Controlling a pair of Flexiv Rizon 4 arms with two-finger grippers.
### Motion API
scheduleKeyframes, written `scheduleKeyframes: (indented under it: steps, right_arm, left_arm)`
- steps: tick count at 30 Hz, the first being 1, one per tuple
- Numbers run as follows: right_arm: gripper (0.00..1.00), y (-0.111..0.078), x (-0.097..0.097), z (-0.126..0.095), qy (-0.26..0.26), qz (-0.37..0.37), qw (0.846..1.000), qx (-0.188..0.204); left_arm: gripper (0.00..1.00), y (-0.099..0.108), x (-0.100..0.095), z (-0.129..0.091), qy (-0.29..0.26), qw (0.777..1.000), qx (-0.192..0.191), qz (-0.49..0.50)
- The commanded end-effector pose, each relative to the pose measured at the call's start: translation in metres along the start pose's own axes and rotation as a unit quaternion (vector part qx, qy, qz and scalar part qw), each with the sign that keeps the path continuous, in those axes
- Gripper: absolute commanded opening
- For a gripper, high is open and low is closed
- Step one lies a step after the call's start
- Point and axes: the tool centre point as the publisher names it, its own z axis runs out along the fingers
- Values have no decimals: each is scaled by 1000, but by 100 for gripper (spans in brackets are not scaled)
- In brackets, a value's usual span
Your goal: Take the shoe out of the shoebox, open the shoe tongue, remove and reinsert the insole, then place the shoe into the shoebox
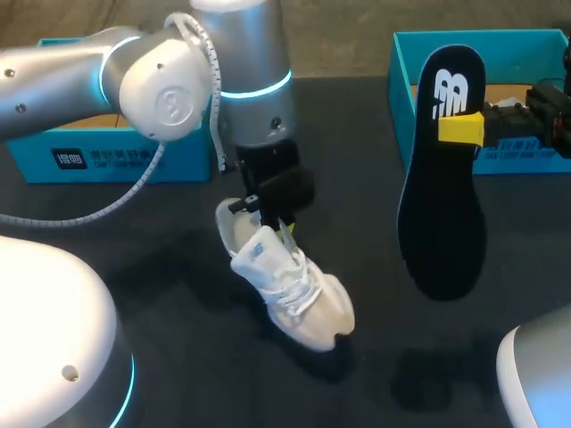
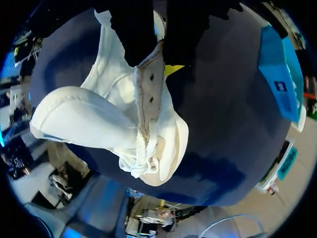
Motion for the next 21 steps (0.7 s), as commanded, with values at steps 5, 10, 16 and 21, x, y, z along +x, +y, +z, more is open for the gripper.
scheduleKeyframes:
  steps: [5,10,16,21]
  right_arm:
    - [0,3,-3,2,2,1,1000,3]
    - [0,3,-3,2,2,1,1000,3]
    - [0,3,-3,2,2,1,1000,3]
    - [0,3,-3,2,2,1,1000,3]
  left_arm:
    - [0,-5,4,3,61,980,-49,181]
    - [0,-4,5,14,69,971,-65,220]
    - [0,-5,7,22,71,966,-64,239]
    - [0,-11,6,27,70,967,-63,238]
